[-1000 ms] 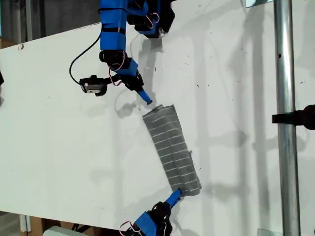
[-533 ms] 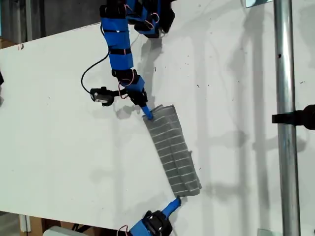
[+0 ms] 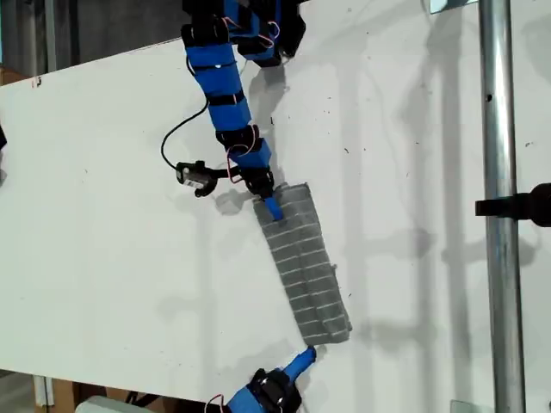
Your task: Grasp corners of a towel and fold twice.
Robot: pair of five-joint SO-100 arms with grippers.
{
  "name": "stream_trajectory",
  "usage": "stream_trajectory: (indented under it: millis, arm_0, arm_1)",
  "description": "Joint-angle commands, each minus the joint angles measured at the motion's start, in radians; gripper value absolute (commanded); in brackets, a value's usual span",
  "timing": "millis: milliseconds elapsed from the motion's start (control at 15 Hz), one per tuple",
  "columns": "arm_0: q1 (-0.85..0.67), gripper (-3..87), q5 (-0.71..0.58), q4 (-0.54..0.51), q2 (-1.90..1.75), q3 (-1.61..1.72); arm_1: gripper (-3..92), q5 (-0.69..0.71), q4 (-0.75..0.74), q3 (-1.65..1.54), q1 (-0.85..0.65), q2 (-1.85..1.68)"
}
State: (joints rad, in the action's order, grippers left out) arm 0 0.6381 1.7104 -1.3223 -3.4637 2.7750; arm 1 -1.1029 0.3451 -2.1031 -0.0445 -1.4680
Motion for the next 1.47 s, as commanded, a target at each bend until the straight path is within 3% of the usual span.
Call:
stream_trajectory:
  millis: [0,267,467,600,1000,1267,1400]
  arm_0:
    - [0.011,18.0,0.011,-0.006,-0.006,-0.005]
    - [0.012,18.1,0.018,-0.005,-0.006,-0.003]
    - [0.012,18.1,0.018,-0.005,-0.006,-0.003]
    - [0.005,18.2,0.009,-0.008,-0.006,-0.005]
    - [0.011,18.2,0.021,-0.005,-0.006,-0.002]
    - [0.006,18.2,0.02,-0.003,-0.006,-0.002]
    - [0.008,18.2,0.023,-0.002,-0.006,-0.003]
  arm_1:
    - [36.6,0.0,0.161,0.034,0.014,-0.051]
    - [38.8,-0.006,0.321,0.095,0.055,-0.032]
    - [41.5,0.0,0.589,0.057,0.023,-0.207]
    - [41.5,0.0,0.684,0.026,0.025,-0.373]
    - [40.4,-0.015,0.65,-0.275,-0.028,-0.664]
    - [41.9,-0.017,0.413,-0.264,-0.017,-0.385]
    - [42.5,-0.017,0.365,-0.164,0.006,-0.265]
